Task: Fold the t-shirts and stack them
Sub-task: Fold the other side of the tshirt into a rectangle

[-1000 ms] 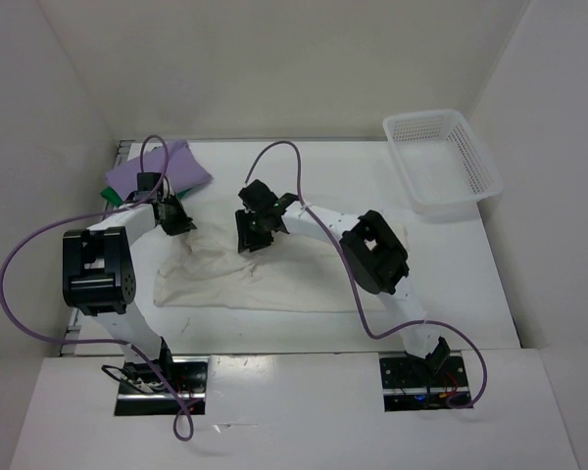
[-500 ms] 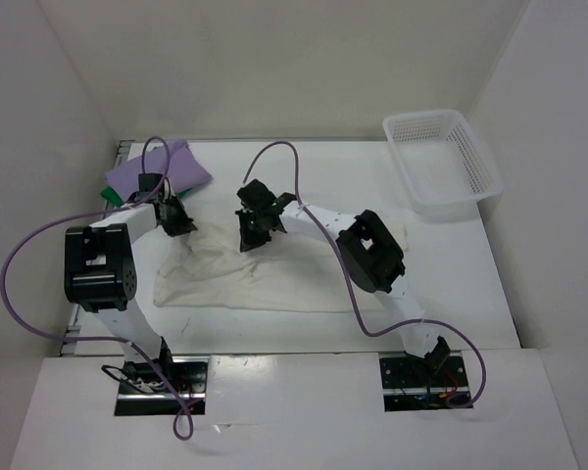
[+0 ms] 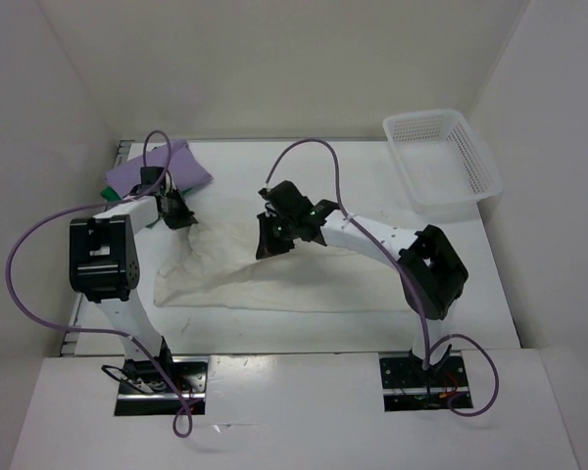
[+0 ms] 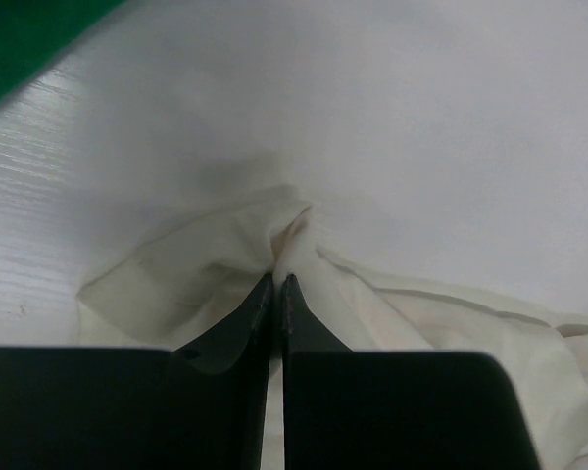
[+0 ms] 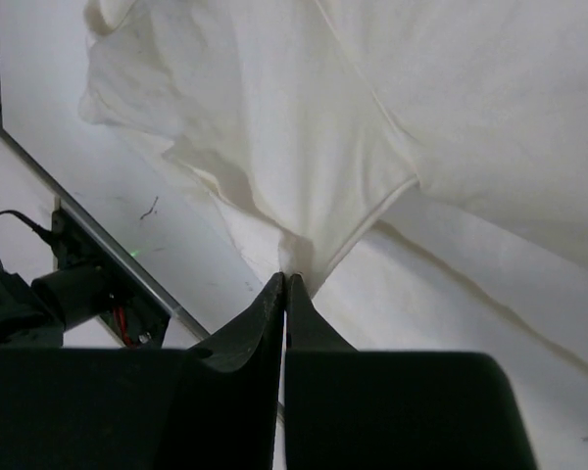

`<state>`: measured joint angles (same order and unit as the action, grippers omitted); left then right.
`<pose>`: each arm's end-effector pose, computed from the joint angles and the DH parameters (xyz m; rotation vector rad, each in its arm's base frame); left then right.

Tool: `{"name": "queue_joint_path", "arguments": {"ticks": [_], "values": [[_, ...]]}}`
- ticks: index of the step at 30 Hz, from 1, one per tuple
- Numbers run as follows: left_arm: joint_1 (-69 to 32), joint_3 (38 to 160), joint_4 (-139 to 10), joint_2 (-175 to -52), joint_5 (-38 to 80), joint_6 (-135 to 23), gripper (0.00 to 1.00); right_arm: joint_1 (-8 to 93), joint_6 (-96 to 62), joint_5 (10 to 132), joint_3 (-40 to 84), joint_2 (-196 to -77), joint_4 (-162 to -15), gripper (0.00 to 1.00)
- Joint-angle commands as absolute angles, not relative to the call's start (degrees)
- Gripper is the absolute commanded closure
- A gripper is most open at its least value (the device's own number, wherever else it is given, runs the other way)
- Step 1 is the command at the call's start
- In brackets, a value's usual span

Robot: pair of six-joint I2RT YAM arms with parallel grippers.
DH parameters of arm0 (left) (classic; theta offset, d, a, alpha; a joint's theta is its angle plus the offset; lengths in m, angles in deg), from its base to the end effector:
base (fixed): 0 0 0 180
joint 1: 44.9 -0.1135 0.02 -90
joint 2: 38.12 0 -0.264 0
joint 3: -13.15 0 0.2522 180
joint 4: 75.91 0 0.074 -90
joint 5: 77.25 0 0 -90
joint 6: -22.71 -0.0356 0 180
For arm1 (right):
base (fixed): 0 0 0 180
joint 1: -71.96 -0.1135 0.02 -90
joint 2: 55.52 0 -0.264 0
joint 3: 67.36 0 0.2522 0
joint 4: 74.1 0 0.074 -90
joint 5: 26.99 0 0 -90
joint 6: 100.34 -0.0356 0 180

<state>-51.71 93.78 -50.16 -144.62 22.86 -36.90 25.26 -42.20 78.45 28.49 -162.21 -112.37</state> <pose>0.3876 0.0400 0.1711 -0.7224 2.3871 -0.3931 0.2773 0.3081 0.2371 -0.4682 2.5731 0.8906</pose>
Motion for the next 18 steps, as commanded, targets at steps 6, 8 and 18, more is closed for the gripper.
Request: {"name": "queue_joint_path", "arguments": {"ticks": [6, 8, 18], "values": [[-51.67, 96.25, -50.37, -146.31, 20.05, -36.44, 1.0, 21.52, -43.21, 79.97, 19.45, -160.19, -109.04, 0.98], [-51.67, 96.78, -50.37, -146.31, 20.04, -36.44, 1.0, 20.81, -43.22, 78.92, 18.74, -160.72, -109.04, 0.98], [-51.67, 93.89, -42.12, -126.92, 16.88, -35.92, 0.37, 20.81, -39.52, 71.73, 21.98, -160.91, -118.44, 0.66]]}}
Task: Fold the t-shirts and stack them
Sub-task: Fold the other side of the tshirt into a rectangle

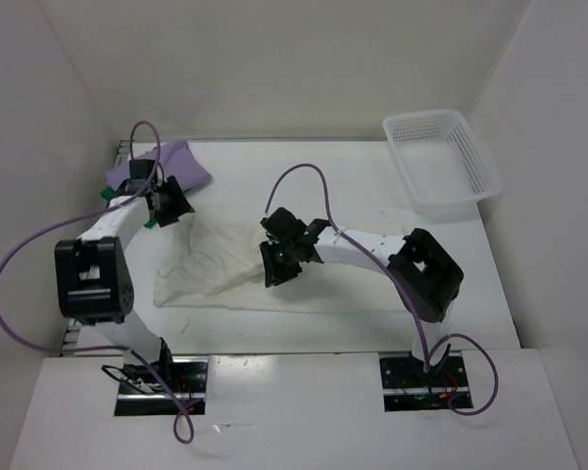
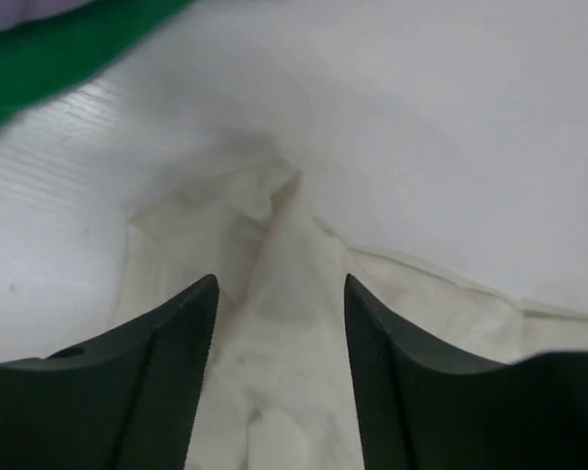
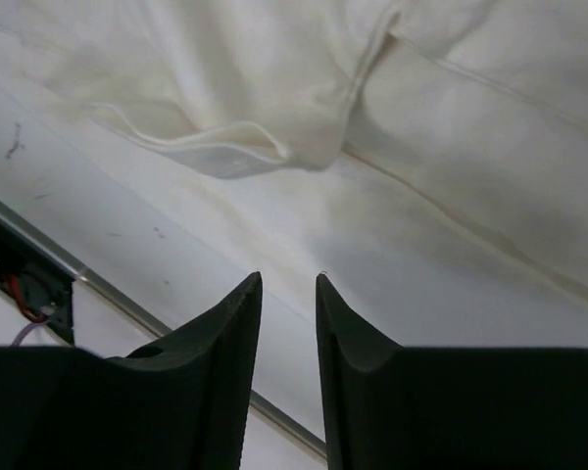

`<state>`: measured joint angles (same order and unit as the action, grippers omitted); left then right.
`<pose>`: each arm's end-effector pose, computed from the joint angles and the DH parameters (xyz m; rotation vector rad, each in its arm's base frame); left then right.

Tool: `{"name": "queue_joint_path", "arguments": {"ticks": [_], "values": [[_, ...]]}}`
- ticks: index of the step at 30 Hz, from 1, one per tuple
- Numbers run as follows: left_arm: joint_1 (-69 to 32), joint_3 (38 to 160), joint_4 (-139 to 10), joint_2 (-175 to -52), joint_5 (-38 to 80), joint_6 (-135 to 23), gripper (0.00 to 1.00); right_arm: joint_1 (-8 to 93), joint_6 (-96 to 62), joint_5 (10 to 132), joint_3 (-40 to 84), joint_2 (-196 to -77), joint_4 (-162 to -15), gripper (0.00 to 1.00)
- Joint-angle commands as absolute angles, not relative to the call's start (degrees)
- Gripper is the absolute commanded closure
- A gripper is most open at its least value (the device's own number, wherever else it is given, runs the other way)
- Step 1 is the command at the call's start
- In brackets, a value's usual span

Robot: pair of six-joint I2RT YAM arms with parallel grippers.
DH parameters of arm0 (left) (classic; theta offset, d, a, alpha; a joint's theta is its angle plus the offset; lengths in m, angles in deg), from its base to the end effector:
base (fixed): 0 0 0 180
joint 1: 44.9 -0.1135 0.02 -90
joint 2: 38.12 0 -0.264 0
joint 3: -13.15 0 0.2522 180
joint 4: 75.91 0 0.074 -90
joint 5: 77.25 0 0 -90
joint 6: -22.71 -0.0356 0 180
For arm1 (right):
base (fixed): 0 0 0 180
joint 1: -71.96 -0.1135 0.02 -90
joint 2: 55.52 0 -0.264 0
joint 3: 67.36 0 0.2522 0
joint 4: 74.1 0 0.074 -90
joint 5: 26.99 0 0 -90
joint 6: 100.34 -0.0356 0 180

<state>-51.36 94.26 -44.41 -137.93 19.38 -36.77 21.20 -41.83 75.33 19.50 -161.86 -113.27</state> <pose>0.3720 0.0380 0.2088 -0.7330 2.3551 -0.3258 0.2400 0.3058 0.1898 -0.5472 2.7212 0.7376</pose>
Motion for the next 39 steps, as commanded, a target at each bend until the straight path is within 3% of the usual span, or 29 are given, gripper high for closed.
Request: {"name": "queue_joint_path", "arguments": {"ticks": [1, 4, 5, 6, 7, 9, 12, 15, 17, 27, 39], "values": [[-51.67, 92.92, -41.32, -124.54, 17.4, -35.91, 0.4, 20.81, -39.0, 70.93, 21.99, -159.77, -118.44, 0.65], [-51.67, 87.22, -35.79, -117.41, 21.88, -34.6, 0.62, 22.12, -39.0, 70.65, 22.6, -155.03, -119.15, 0.65], [-51.67, 84.76, -33.95, -114.35, 23.37, -34.07, 0.7, 22.82, -39.61, 71.61, 22.6, -154.4, -119.15, 0.71], [-50.97, 82.04, -33.15, -112.67, 26.17, -32.15, 0.85, 23.35, -39.61, 71.62, 23.13, -153.87, -118.62, 0.88], [-50.97, 75.84, -33.14, -110.91, 27.33, -31.0, 0.9, 23.36, -40.22, 71.62, 23.13, -152.47, -118.01, 0.95], [-49.83, 70.44, -32.26, -105.64, 28.56, -27.15, 0.97, 23.36, -41.36, 70.75, 23.13, -151.24, -117.39, 1.0], [-48.42, 67.51, -30.6, -102.64, 29.45, -21.16, 0.94, 23.88, -42.95, 70.22, 21.55, -148.16, -115.28, 1.0], [-47.02, 65.41, -30.59, -102.63, 25.76, -19.48, 0.68, 24.41, -42.95, 70.74, 20.94, -147.1, -115.28, 1.0], [-46.05, 63.65, -33.66, -104.03, 27.86, -17.21, 0.64, 24.41, -42.95, 70.74, 20.94, -146.4, -114.76, 0.99], [-43.49, 58.72, -35.78, -101.85, 18.22, -13.51, 0.64, 24.41, -43.48, 71.27, 18.91, -144.2, -114.22, 0.94], [-42.44, 55.56, -40.88, -105.36, 18.72, -13.5, 0.59, 25.55, -44.01, 71.79, 17.34, -142.53, -114.22, 0.88]]}}
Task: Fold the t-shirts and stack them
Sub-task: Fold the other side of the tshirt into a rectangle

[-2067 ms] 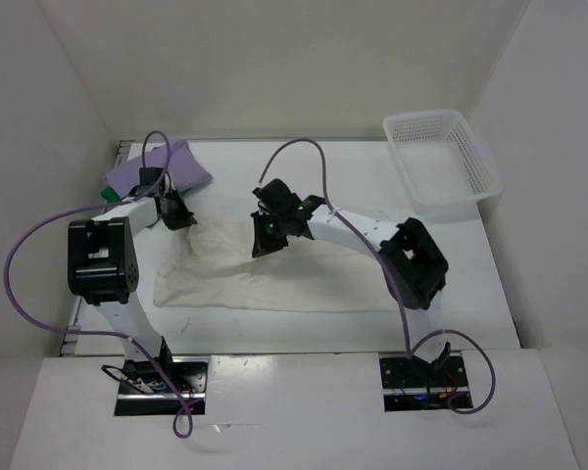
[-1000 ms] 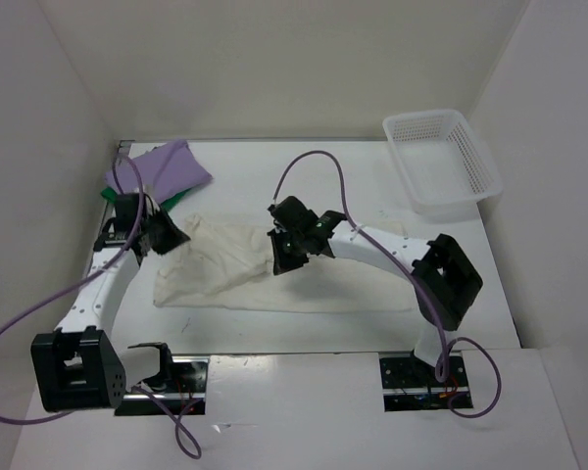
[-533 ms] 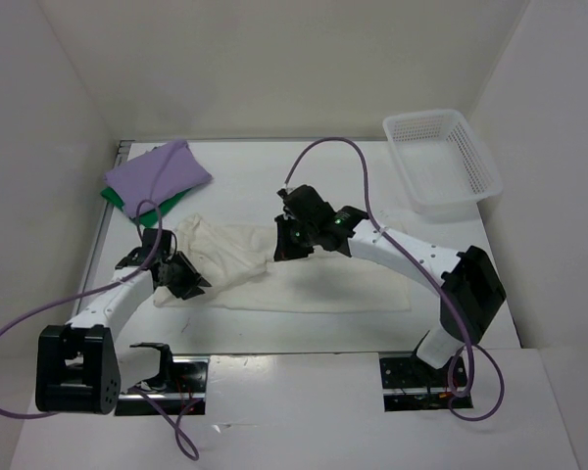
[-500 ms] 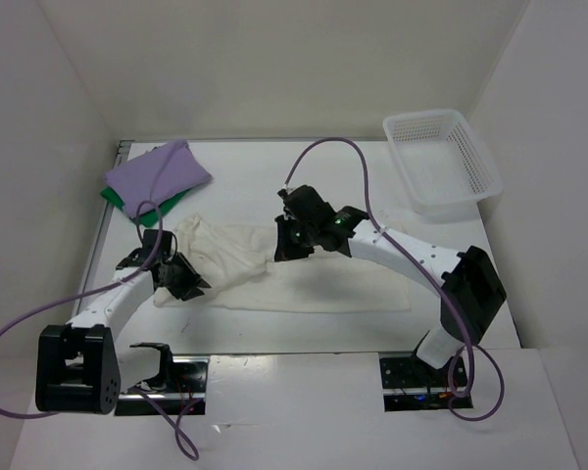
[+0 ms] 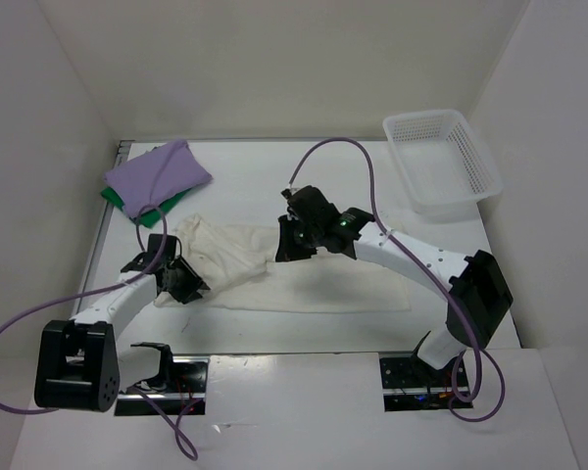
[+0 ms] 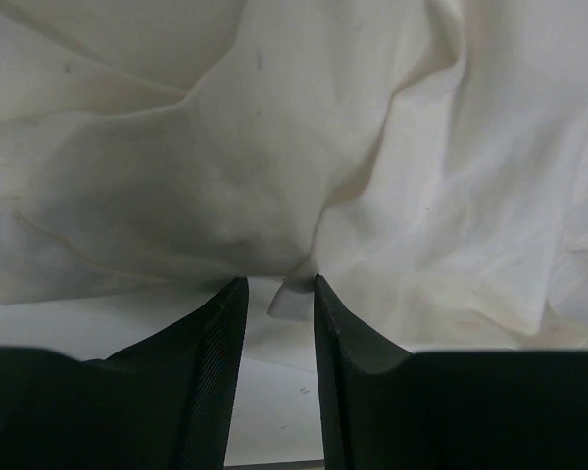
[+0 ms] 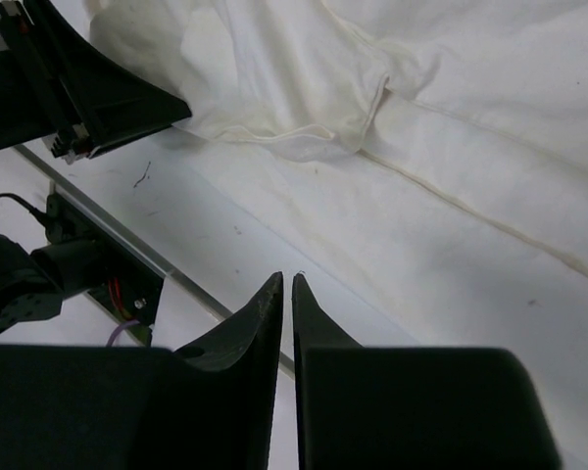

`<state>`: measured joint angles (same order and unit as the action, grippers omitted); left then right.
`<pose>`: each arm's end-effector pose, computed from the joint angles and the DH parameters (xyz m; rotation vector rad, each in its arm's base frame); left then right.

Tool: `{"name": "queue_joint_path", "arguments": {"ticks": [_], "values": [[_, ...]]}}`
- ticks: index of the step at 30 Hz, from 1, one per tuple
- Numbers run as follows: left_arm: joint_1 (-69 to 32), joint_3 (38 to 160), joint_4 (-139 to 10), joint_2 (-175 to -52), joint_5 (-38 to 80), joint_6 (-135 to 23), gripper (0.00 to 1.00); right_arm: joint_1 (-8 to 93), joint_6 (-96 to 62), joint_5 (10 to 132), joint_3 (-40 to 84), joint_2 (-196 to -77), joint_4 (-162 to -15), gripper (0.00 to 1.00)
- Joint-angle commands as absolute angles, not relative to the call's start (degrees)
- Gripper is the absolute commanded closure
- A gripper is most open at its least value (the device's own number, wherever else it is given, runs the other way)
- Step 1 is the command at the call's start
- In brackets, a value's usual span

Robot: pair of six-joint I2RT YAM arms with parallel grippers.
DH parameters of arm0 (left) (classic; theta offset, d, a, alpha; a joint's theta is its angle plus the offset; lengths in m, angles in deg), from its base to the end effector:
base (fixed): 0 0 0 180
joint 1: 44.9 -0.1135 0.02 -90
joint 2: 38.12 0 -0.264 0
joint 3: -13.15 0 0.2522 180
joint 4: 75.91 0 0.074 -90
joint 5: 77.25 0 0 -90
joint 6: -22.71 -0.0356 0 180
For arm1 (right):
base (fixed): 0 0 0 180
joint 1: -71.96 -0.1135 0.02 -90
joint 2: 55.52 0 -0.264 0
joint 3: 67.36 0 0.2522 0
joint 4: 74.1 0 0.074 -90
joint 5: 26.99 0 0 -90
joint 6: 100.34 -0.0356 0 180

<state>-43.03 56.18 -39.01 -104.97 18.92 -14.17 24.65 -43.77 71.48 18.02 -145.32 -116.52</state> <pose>0.2002 -0.0104 0.1590 -1.1338 2.4517 -0.4549 0.2302 0.2573 0.2784 -0.3815 2.5171 0.7955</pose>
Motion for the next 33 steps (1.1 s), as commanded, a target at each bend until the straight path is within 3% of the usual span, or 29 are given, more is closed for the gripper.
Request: {"name": "queue_joint_path", "arguments": {"ticks": [1, 5, 8, 14, 17, 23, 33], "values": [[-42.44, 55.56, -41.4, -104.49, 18.72, -13.5, 0.59, 25.55, -44.01, 71.8, 17.33, -142.53, -114.22, 0.87], [-42.44, 55.03, -41.93, -104.48, 18.81, -13.5, 0.59, 25.55, -44.01, 72.33, 17.33, -142.53, -114.22, 0.82], [-42.44, 54.51, -42.46, -103.35, 19.43, -13.5, 0.65, 25.55, -44.01, 72.85, 17.33, -142.53, -113.7, 0.82], [-42.44, 55.11, -41.85, -102.29, 19.95, -13.5, 0.92, 25.55, -44.53, 73.38, 17.33, -143.66, -113.17, 0.82], [-42.44, 57.31, -39.4, -100.71, 19.95, -14.21, 1.0, 25.55, -44.53, 73.38, 16.8, -144.28, -112.64, 0.81], [-41.21, 66.53, -27.9, -98.42, 21.19, -16.49, 1.0, 25.55, -44.53, 73.38, 16.8, -147.44, -110.36, 0.67], [-38.66, 71.12, -12.23, -94.11, 13.28, -11.66, 1.0, 25.55, -43.48, 74.96, 20.49, -154.57, -108.08, 0.61]]}}
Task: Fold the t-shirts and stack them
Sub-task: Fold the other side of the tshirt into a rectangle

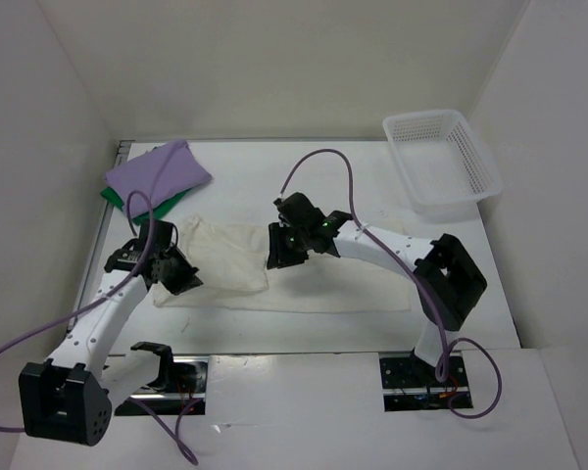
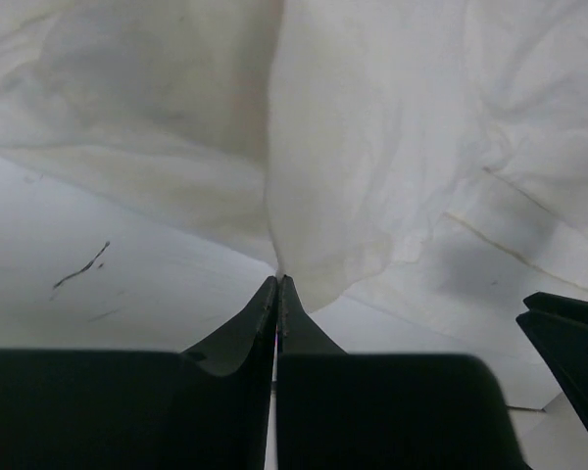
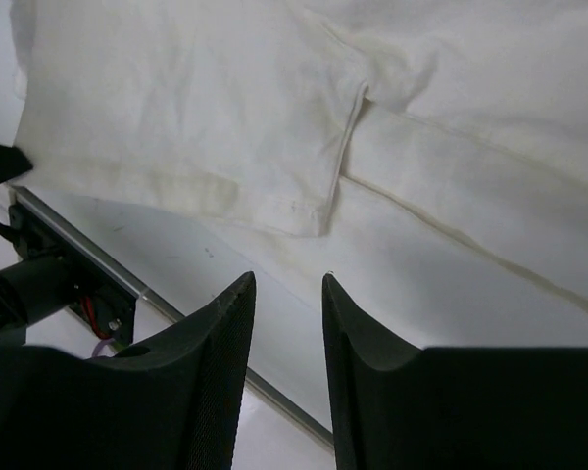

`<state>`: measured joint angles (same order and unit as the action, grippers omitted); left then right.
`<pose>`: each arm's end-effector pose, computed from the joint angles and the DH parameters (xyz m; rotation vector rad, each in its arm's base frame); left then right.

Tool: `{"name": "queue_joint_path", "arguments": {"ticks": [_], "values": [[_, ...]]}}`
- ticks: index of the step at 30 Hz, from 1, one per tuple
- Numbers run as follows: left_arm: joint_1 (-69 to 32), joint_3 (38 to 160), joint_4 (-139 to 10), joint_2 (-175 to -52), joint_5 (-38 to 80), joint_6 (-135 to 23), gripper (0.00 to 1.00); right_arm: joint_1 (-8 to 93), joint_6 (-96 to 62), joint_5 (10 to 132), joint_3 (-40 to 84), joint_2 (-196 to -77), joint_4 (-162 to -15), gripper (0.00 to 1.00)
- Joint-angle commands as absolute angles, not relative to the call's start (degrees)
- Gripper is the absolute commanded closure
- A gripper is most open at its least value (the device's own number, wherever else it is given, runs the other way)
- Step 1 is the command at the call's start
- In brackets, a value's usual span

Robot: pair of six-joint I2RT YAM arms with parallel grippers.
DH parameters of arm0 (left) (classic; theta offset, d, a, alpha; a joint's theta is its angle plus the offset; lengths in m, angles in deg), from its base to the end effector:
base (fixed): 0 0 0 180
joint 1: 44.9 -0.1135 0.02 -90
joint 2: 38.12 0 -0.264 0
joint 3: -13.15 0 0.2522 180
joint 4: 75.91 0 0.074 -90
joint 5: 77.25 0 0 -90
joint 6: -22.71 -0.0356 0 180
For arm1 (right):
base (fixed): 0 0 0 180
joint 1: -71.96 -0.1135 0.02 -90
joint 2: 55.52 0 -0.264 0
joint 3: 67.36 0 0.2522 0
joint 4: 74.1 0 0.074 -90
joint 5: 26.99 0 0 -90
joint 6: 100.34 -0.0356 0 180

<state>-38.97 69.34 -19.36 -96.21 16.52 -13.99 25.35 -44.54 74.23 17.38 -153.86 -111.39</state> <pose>0.1886 -0.0219 0.2359 -1.0456 2.4452 -0.4473 0.2506 0.2752 0.2309 -0.3755 2.6047 0.8023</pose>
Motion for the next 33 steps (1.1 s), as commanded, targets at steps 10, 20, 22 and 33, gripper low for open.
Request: {"name": "queue_joint_path", "arguments": {"ticks": [10, 20, 22, 33], "values": [[-38.05, 75.06, -7.04, -85.24, 9.86, -8.32, 0.86, 25.55, -43.48, 74.44, 19.27, -157.81, -107.54, 0.58], [-38.05, 75.96, -26.52, -91.28, 9.76, -9.81, 0.54, 25.55, -43.48, 75.23, 20.41, -161.95, -105.87, 0.57], [-38.05, 76.99, -33.45, -99.84, 8.98, -12.42, 0.57, 25.55, -43.48, 76.72, 20.41, -162.65, -105.17, 0.68], [-37.43, 106.09, -38.06, -138.56, -9.74, -37.48, 0.58, 25.55, -44.01, 75.58, 20.58, -161.07, -105.17, 0.94]]}}
